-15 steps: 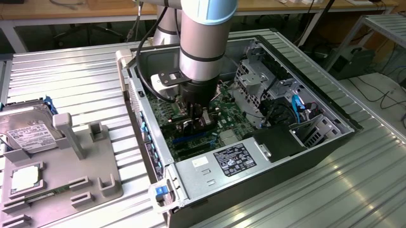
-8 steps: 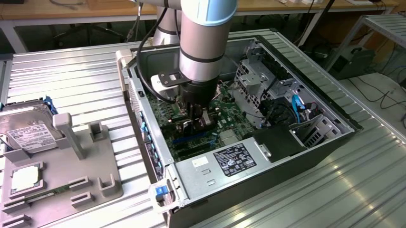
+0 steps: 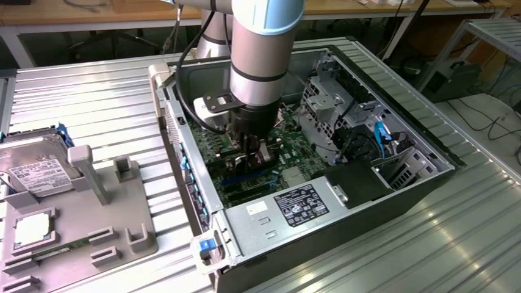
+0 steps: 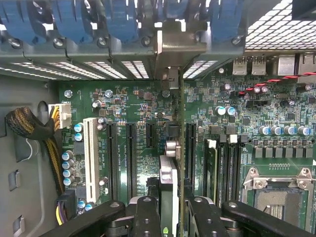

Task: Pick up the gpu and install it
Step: 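Insert the gpu into the slot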

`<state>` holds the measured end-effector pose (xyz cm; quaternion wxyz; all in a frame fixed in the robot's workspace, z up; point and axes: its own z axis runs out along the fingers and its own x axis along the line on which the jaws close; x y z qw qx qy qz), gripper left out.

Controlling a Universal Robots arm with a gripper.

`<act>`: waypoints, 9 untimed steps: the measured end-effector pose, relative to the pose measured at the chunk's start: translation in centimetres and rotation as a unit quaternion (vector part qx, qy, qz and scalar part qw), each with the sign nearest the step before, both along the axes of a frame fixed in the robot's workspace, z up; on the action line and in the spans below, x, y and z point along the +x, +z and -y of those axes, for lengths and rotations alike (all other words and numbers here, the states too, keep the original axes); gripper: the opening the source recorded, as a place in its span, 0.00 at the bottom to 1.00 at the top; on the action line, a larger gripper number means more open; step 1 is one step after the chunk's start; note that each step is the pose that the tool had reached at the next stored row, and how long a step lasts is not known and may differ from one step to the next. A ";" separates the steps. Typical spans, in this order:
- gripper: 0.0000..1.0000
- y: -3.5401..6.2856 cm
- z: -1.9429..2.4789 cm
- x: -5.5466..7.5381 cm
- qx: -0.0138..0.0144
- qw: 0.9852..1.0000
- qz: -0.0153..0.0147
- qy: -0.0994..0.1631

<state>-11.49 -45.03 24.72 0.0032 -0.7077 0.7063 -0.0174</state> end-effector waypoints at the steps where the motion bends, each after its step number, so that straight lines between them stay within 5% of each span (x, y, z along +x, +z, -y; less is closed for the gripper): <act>1: 0.28 -0.01 0.00 0.0 0.000 1.000 0.000 0.000; 9: 0.28 -0.01 0.00 0.0 0.000 1.000 0.000 0.000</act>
